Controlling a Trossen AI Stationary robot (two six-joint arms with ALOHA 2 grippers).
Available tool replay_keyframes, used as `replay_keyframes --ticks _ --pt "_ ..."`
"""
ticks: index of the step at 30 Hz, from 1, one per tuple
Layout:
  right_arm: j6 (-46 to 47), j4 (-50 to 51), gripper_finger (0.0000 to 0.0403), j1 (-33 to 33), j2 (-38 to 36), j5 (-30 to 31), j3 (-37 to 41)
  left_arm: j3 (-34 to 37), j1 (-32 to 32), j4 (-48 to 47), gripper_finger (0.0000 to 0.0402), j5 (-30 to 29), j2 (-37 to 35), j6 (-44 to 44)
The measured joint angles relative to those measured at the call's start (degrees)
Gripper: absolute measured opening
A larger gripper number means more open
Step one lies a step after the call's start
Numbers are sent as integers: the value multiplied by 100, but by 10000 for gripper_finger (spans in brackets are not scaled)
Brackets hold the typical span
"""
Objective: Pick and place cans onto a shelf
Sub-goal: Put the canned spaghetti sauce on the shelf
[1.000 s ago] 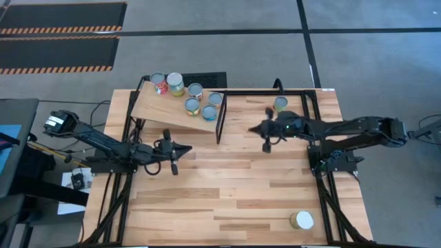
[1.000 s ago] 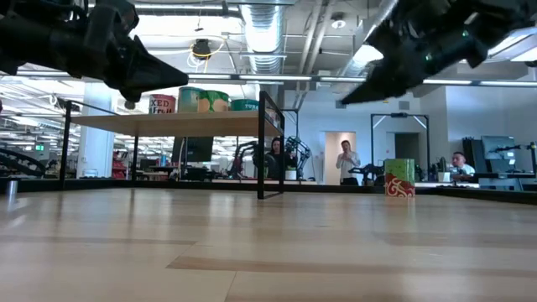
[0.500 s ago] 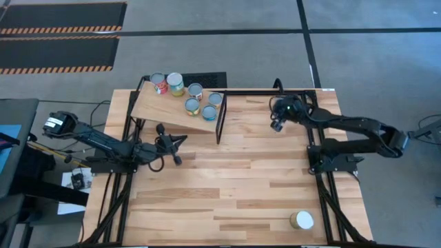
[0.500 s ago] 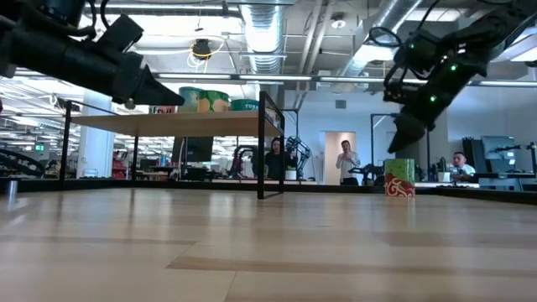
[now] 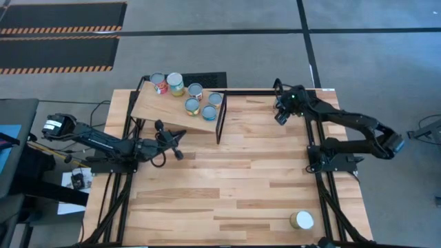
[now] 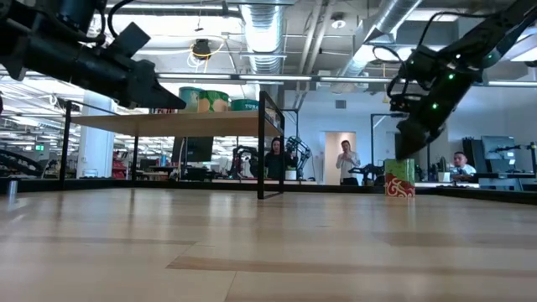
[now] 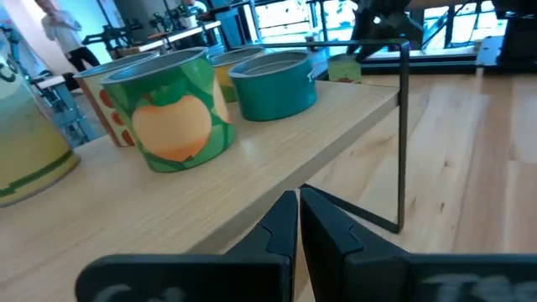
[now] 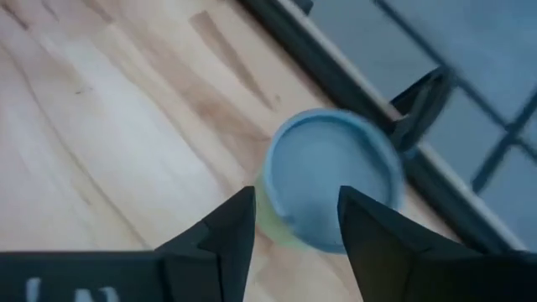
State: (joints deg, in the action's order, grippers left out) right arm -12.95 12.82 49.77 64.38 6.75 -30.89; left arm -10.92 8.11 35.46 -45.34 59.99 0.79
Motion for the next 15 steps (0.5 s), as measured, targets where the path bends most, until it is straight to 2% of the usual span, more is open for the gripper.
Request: replay_keyframes --ticks 2,9,15 --pt "-2 -24 185 81 158 -239 0 0 -32 0 9 -3 1 8" --pt "-355 -299 163 137 478 -182 -17 0 -132 -2 9 -9 0 65" --pt "-409 219 83 30 490 -208 -291 0 -132 -2 9 -7 0 134"
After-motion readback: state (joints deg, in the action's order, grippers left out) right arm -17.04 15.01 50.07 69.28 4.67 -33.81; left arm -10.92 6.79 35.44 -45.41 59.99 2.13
